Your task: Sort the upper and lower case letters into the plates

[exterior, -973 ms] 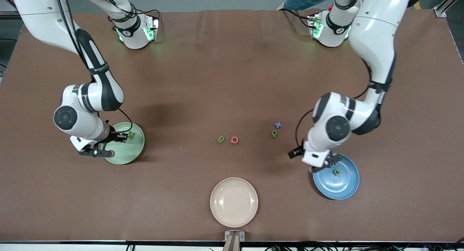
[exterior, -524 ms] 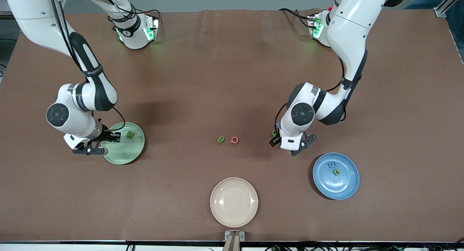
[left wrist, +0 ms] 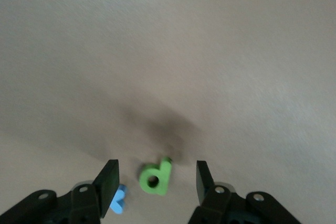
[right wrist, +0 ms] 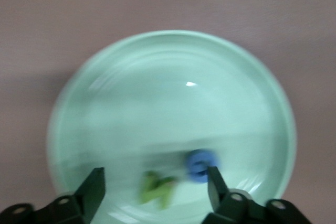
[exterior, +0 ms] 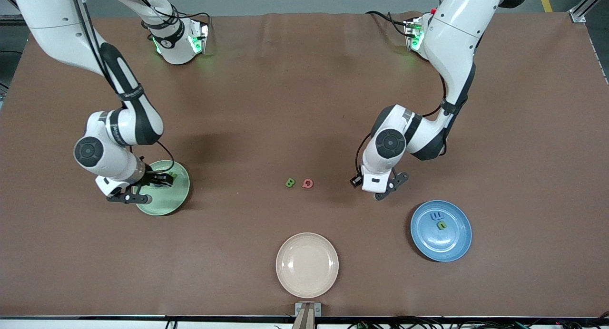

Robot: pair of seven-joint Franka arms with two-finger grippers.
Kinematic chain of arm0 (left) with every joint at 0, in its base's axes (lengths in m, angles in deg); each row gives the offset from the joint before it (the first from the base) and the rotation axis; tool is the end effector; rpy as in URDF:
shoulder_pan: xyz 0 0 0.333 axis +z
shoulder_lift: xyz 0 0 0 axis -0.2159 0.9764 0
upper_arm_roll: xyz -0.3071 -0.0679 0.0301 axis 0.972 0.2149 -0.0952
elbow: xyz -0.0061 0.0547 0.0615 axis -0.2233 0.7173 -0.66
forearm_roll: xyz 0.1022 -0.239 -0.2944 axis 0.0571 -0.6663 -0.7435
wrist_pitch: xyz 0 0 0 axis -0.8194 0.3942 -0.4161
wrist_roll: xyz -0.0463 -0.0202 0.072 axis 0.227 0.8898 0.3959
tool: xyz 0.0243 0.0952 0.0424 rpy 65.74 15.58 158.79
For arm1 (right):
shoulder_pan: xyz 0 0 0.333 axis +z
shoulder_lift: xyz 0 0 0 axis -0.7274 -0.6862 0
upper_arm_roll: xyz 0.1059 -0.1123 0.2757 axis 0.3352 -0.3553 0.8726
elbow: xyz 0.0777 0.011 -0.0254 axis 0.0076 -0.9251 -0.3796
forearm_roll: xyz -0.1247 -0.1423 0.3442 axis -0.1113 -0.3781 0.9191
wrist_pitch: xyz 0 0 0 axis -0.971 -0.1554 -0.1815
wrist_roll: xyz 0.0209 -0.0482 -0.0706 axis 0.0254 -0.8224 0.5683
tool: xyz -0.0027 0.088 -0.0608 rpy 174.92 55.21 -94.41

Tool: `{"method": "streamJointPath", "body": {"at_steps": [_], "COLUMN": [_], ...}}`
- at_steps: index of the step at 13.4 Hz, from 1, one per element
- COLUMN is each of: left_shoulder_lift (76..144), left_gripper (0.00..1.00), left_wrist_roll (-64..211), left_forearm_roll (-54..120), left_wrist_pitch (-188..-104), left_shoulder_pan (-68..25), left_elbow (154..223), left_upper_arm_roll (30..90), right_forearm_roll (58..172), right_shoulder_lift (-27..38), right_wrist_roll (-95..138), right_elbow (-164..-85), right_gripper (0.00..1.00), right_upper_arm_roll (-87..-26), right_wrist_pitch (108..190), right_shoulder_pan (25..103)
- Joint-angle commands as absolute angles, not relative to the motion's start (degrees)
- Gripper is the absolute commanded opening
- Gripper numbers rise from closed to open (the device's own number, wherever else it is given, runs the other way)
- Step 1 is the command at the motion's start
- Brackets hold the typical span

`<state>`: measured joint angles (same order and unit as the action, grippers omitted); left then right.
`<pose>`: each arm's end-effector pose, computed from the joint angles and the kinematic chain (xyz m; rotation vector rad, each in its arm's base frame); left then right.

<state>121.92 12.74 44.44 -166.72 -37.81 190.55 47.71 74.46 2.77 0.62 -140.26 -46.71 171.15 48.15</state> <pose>0.5639 -0.3393 0.1921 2.9802 0.9507 -0.0647 0.6001 0.0590 0.2225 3.1143 -0.2035 -0.0871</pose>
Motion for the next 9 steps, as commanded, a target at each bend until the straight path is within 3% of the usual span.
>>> {"method": "streamJointPath", "body": {"at_steps": [1, 6, 9], "left_shoulder_lift": [121.8, 122.9, 122.9], "left_gripper": [0.52, 0.49, 0.27], "left_wrist_roll": [14.7, 14.8, 14.7], "left_forearm_roll": [47.8, 48.3, 48.3], "left_wrist_pitch": [-168.8, -168.8, -168.9], "left_shoulder_pan": [-38.5, -39.2, -39.4], "left_elbow": [192.0, 191.9, 191.8], "left_upper_arm_roll": [47.3, 47.4, 47.4], "right_forearm_roll": [74.2, 74.3, 73.7], "right_shoulder_lift": [4.1, -7.0, -14.9], "right_wrist_roll": [-16.5, -43.4, -51.6], "right_elbow": [-135.5, -122.2, -113.2], "right_gripper": [1.00, 1.00, 1.00], "right_upper_arm_roll": [-46.9, -47.0, -47.0], "right_wrist_pitch": [165.2, 165.6, 165.7], "right_shoulder_pan": [57.5, 71.3, 76.3]}}
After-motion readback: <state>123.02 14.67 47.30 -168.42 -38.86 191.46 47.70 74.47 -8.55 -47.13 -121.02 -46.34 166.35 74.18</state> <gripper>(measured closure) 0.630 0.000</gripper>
